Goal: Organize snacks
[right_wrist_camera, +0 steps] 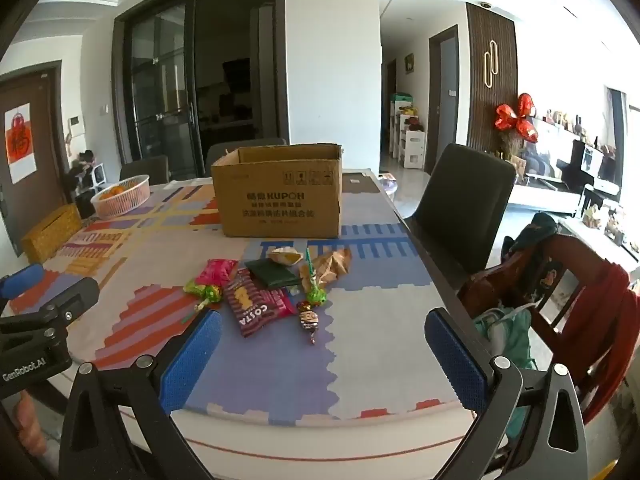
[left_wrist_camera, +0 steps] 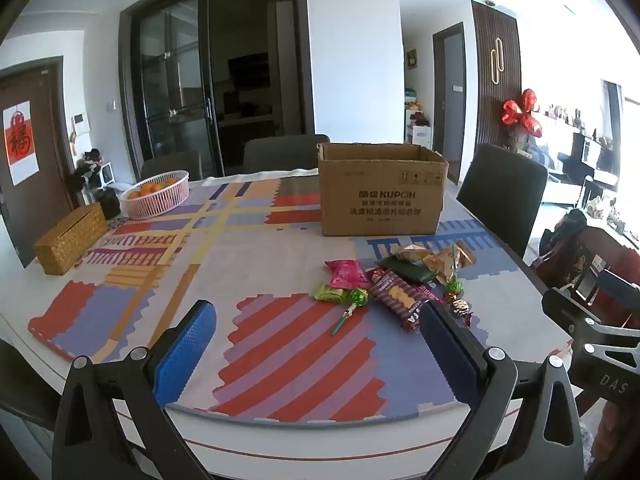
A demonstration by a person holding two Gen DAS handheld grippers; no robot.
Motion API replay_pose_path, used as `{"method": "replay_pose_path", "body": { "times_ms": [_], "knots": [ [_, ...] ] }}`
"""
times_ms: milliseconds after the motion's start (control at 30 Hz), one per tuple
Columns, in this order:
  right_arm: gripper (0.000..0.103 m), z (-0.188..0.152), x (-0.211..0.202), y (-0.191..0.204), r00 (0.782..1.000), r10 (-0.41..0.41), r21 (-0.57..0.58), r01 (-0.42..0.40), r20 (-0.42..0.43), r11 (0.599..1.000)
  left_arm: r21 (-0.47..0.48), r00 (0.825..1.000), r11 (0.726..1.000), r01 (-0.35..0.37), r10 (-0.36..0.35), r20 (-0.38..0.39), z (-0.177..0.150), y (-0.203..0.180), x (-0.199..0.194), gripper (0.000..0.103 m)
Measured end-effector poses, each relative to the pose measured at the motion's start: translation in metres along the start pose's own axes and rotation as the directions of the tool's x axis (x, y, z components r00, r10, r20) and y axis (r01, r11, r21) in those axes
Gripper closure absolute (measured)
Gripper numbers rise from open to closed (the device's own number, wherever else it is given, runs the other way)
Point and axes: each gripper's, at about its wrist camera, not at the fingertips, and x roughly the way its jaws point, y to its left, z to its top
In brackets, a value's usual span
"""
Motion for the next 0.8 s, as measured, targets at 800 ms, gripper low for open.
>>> {"method": "replay_pose_path", "body": {
  "times_ms": [800],
  "knots": [
    [0.000,0.0002,-0.0018,0.0017,1.000,0.007,0.003,-0.007,0.003,1.000,-0.015,1.000,1.000,0.015,-0.015,0.018,0.0008,0.0048,-0.0072,0.000]
  ]
}}
